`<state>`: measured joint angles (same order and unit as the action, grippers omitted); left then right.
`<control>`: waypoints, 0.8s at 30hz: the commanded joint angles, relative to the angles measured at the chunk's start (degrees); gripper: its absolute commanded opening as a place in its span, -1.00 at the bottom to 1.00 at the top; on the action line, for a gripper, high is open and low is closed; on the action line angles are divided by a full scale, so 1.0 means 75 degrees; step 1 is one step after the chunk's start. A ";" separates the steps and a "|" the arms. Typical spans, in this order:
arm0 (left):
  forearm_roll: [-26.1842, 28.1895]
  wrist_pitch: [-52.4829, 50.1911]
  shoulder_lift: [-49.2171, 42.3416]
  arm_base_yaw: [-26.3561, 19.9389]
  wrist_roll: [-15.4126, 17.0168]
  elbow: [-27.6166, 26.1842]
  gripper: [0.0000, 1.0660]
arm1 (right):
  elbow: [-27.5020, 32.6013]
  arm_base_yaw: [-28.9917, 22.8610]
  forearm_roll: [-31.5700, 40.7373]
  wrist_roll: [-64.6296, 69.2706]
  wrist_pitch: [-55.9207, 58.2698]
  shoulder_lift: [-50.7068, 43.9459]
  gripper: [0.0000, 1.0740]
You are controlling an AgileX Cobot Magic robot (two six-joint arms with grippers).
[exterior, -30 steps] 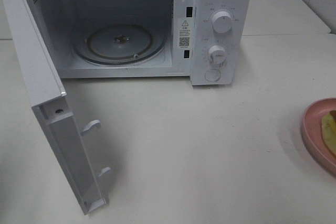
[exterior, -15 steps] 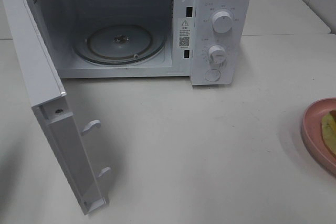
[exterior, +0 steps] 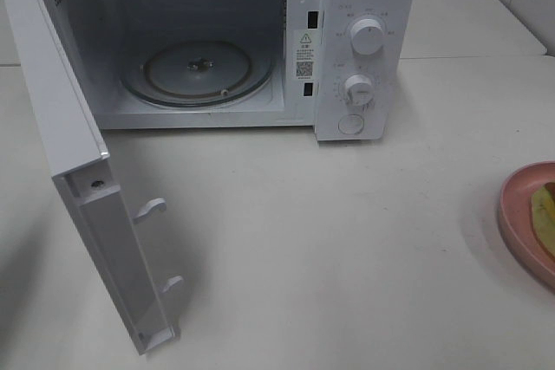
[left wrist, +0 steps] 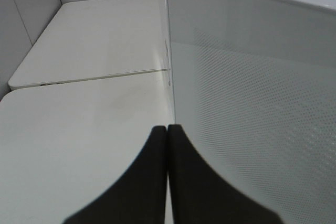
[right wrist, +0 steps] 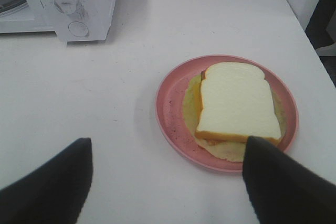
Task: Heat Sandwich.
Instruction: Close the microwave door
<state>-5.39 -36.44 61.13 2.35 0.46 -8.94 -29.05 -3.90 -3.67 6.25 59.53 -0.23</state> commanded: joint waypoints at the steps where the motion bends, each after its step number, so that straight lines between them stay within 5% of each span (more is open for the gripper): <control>1: -0.0222 -0.0756 0.0504 -0.0008 0.0481 0.0008 -1.00 | 0.0000 0.0038 0.0023 -0.0061 -0.0008 -0.0206 0.42; 12: -0.1757 -0.3285 0.2460 -0.0008 0.0833 0.0008 -1.00 | 0.0000 0.0038 0.0023 -0.0061 -0.0008 -0.0206 0.42; 24: -0.1238 -0.4141 0.4034 0.1406 0.0779 -0.0214 -1.00 | 0.0000 0.0038 0.0023 -0.0061 -0.0008 -0.0206 0.42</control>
<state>-15.58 -64.86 90.41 11.23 6.13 -9.68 -29.05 -3.90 -3.67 6.25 59.53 -0.23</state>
